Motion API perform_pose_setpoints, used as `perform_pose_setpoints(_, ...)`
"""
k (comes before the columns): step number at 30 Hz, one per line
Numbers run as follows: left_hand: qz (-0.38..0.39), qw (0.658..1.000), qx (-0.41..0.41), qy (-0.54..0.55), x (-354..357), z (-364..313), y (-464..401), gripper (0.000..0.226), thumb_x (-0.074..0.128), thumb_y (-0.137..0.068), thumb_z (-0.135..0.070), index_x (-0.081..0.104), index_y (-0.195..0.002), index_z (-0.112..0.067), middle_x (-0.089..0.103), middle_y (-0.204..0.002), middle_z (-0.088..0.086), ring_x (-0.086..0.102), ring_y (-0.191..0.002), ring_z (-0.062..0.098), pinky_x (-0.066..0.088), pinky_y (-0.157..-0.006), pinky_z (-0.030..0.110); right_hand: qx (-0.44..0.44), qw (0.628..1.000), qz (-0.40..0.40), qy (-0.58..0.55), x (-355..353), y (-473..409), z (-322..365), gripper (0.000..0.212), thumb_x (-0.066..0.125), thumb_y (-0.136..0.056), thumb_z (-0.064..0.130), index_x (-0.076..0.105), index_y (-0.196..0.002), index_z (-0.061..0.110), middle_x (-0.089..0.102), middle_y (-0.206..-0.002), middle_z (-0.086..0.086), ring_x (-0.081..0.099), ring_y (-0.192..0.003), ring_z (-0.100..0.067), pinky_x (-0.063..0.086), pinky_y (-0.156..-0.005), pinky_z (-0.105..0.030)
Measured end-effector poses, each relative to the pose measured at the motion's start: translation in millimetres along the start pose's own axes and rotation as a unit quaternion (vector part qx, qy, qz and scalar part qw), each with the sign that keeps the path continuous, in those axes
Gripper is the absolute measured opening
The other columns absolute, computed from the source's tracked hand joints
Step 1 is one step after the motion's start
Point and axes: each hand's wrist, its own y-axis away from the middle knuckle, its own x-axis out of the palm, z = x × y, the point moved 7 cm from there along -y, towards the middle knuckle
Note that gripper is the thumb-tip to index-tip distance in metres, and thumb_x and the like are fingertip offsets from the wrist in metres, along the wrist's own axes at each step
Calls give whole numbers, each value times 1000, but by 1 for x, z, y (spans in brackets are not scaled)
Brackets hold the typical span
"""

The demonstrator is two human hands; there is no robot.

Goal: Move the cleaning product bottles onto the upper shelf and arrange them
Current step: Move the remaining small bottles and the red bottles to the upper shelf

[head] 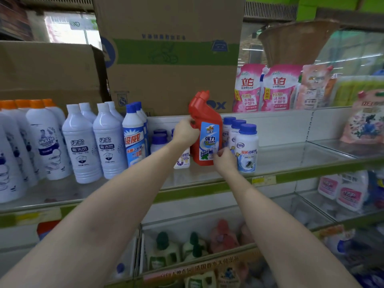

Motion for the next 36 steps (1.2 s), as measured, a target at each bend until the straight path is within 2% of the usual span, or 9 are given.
perform_pose_setpoints(6, 72, 997, 2, -16, -3, 18, 48, 14, 59, -92, -10, 68, -103, -7, 73, -94, 16, 72, -82, 30, 63, -71, 43, -14, 1000, -5, -24, 1, 61, 21, 17, 60, -99, 14, 61, -115, 10, 65, -116, -6, 59, -104, -19, 41, -81, -28)
perform_pose_setpoints(11, 145, 989, -33, 17, -17, 56, 99, 10, 58, -98, -13, 64, -93, -6, 71, -79, 14, 67, -63, 23, 60, -59, 34, -6, 1000, -27, -7, 14, 123, 17, 11, 58, -93, 7, 64, -101, 4, 62, -92, -4, 60, -94, -27, 35, -70, -26)
perform_pose_setpoints(17, 242, 968, -61, -31, -40, 154, 167, 15, 57, -97, -18, 65, -95, -5, 74, -81, 14, 67, -61, 24, 59, -60, 38, 57, 997, 28, 36, 82, 206, -4, 6, 56, -94, 9, 60, -94, 14, 66, -99, -10, 61, -101, -31, 46, -85, -34)
perform_pose_setpoints(19, 252, 962, -85, -61, -56, 199, 186, 16, 57, -98, -20, 65, -96, -6, 73, -85, 15, 66, -62, 24, 59, -61, 39, 79, 994, 65, 33, 110, 232, -10, 6, 54, -97, 10, 58, -97, 14, 61, -98, -5, 60, -101, -28, 43, -82, -30)
perform_pose_setpoints(22, 256, 954, -133, -78, -87, 264, 212, 15, 55, -100, -19, 63, -99, -6, 71, -88, 15, 65, -66, 24, 58, -62, 36, 96, 988, 119, 34, 150, 263, -10, 12, 52, -101, 9, 58, -111, 8, 56, -100, -3, 53, -97, -21, 37, -81, -26)
perform_pose_setpoints(27, 224, 947, -198, -114, -144, 353, 240, 15, 53, -99, -14, 64, -98, -4, 71, -88, 17, 65, -67, 25, 59, -67, 39, 105, 980, 167, 28, 231, 296, 0, 4, 54, -101, 12, 57, -102, 14, 59, -95, 0, 56, -95, -19, 41, -84, -30)
perform_pose_setpoints(30, 193, 944, -231, -137, -177, 399, 244, 11, 57, -97, -15, 63, -91, -9, 72, -85, 15, 67, -67, 25, 58, -64, 36, 100, 975, 197, 19, 282, 305, 8, 12, 55, -101, 15, 61, -111, 15, 62, -104, 0, 59, -102, -19, 44, -86, -31)
perform_pose_setpoints(34, 146, 941, -254, -167, -218, 450, 236, 13, 62, -91, -11, 72, -94, -3, 73, -94, 22, 71, -89, 35, 58, -75, 36, 82, 964, 253, 31, 349, 302, 16, 16, 54, -101, 16, 61, -116, 16, 64, -108, -3, 63, -104, -22, 50, -81, -29)
perform_pose_setpoints(36, 119, 940, -265, -180, -237, 473, 229, 15, 63, -90, -11, 71, -96, 0, 72, -98, 24, 69, -94, 38, 55, -79, 39, 66, 959, 276, 26, 382, 296, 20, 15, 56, -99, 15, 63, -113, 13, 65, -109, -4, 63, -106, -25, 53, -86, -35)
